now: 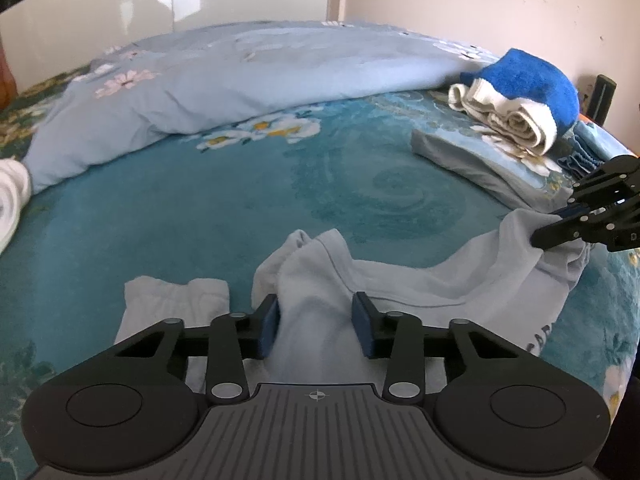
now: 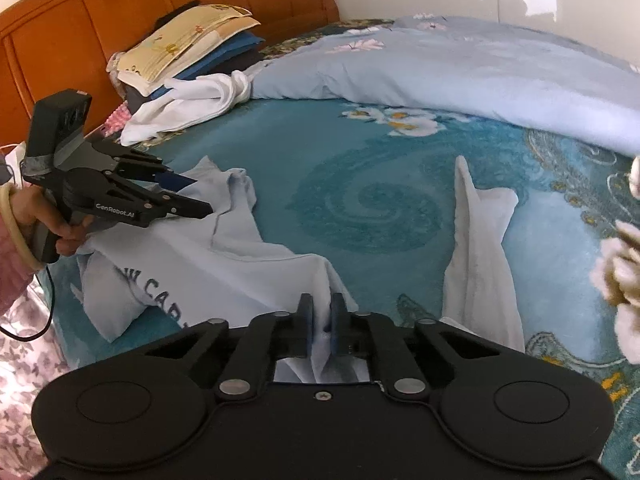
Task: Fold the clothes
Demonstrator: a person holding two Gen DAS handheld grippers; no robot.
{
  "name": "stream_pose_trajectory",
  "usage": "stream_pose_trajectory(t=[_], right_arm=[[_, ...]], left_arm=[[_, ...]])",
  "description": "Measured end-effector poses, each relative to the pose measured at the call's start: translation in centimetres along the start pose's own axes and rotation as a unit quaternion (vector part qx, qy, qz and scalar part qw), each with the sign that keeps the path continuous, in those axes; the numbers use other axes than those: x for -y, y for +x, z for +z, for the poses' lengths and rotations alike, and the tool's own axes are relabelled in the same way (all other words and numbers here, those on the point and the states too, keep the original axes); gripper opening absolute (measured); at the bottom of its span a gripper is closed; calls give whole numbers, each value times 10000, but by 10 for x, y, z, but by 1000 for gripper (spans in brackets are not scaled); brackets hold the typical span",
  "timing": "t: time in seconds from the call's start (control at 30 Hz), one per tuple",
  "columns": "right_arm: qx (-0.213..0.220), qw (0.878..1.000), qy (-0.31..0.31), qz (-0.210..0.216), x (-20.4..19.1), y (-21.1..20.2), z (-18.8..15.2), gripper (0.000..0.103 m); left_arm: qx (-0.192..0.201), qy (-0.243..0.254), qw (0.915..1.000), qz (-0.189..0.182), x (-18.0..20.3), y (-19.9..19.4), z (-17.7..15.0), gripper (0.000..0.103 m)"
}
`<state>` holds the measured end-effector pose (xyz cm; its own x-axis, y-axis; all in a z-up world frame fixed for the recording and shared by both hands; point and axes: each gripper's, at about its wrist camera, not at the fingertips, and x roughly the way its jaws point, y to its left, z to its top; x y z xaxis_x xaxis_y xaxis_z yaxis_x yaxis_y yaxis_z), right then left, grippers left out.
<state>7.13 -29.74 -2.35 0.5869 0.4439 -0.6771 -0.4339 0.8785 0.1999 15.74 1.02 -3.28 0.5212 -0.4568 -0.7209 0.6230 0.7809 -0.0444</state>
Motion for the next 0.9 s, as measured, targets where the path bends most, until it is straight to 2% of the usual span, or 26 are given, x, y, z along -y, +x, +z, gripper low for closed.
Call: stream_pose_trajectory(t=[0.13, 0.37, 0.6, 0.77, 0.9], right_arm=[[202, 9998, -18, -76, -8, -13, -1, 7], [682, 9974, 44, -248, -16, -37, 1, 6], [1171, 9918, 173, -475, -24, -53, 19, 5], [1705, 9824, 155, -753, -30, -75, 43, 5], [2143, 9718, 96, -975, -36, -97, 66, 5]], left_arm=[[165, -295, 9993, 169, 4, -10, -3, 22], [671, -697, 9942, 459, 14, -35, -9, 7], [1245, -1280, 9822, 580, 12, -59, 1, 5], [1687, -1355, 9739, 689, 15, -83, 20, 4], [2182, -1371, 9629, 803, 16, -113, 42, 4]])
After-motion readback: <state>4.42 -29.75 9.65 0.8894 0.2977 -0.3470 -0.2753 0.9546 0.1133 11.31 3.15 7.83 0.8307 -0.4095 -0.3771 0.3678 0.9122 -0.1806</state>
